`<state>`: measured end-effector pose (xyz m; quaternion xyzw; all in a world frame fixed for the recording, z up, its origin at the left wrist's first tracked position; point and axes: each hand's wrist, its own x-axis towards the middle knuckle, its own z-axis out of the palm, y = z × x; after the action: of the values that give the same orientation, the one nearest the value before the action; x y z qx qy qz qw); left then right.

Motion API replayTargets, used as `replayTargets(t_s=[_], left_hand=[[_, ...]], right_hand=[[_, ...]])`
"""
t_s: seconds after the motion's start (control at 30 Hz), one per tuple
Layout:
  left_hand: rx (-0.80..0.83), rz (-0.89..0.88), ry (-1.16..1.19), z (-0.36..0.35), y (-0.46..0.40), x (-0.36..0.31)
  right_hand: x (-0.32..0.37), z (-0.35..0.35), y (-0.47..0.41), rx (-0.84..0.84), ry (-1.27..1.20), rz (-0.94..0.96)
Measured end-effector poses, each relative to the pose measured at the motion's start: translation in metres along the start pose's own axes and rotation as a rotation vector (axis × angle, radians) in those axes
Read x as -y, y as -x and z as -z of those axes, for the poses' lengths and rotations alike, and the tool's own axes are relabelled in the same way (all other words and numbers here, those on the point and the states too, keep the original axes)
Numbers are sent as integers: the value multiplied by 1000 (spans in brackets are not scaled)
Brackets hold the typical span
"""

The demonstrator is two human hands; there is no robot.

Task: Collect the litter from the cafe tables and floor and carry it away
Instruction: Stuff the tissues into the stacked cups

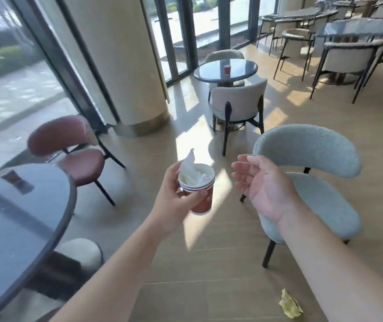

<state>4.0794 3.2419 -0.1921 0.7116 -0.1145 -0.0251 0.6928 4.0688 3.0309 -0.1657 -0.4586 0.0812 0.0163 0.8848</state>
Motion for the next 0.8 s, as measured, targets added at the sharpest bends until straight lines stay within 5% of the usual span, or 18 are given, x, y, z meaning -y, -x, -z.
replayTargets(t_s=[0.43,0.8], left_hand=[[-549,33,-35,198,44,17],[-734,17,-41,329,29,28]], right_hand=[[-108,-177,-79,366,91,-275],[-170,-300,-141,519,173,-332]])
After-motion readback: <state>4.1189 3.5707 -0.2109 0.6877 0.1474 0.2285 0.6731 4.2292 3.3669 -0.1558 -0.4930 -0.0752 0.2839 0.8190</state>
